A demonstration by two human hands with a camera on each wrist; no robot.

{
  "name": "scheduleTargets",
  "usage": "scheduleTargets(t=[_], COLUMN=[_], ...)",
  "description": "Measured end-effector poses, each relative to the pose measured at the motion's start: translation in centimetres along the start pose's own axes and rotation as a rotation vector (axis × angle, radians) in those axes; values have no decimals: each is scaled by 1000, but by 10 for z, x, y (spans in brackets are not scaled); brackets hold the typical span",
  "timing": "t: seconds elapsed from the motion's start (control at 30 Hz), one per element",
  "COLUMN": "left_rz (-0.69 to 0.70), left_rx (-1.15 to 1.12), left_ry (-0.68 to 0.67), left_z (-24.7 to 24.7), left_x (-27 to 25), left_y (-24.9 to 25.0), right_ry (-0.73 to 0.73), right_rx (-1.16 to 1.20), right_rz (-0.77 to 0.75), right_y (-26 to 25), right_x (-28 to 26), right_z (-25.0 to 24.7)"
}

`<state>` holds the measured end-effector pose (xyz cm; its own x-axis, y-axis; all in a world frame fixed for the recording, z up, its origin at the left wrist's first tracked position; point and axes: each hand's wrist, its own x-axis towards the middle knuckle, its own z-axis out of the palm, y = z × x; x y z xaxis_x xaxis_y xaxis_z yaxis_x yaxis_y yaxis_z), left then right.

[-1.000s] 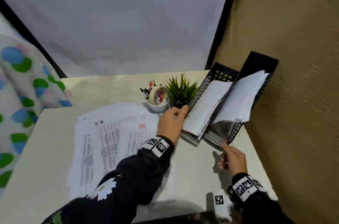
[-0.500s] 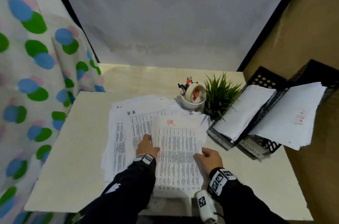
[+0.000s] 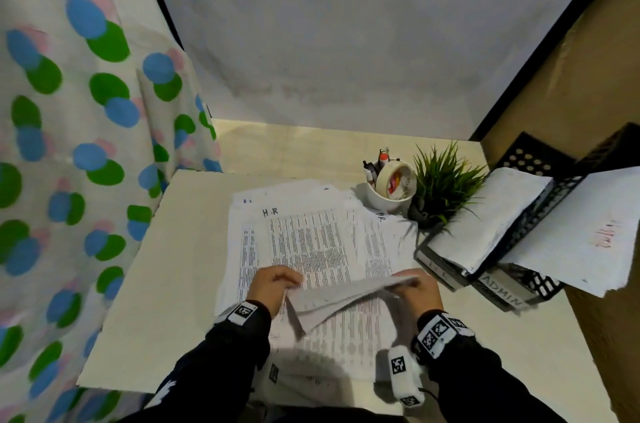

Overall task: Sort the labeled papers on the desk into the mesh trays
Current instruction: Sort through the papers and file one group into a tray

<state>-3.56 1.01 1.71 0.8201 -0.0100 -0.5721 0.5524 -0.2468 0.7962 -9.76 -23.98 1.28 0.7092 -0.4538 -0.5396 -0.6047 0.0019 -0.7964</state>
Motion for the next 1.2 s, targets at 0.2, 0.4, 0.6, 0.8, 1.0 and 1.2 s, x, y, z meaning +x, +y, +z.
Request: scheduleTargets(t=[0.2,0.4,0.6,0.8,1.0,1.2], left_rz=[-140,50,113,126,122,117], left_rx=[240,11,44,16,-3,26], left_ry=[390,301,75,-25,117,40], left_z=[-21,-5,3,-4,-22,-25], left_x=[30,23,15,15,18,21], left_y=[-7,0,-2,11,12,7], right_ry=[14,11,-48,-66,182,43], right_rx=[68,-32,-6,-2,192,267], right_rz=[34,-1,-1,32,104,44], right_y=[9,12,-1,-8,2,-5], right_x=[-5,-8,-12,0,15,8], right_z=[16,25,16,0,-28,-26])
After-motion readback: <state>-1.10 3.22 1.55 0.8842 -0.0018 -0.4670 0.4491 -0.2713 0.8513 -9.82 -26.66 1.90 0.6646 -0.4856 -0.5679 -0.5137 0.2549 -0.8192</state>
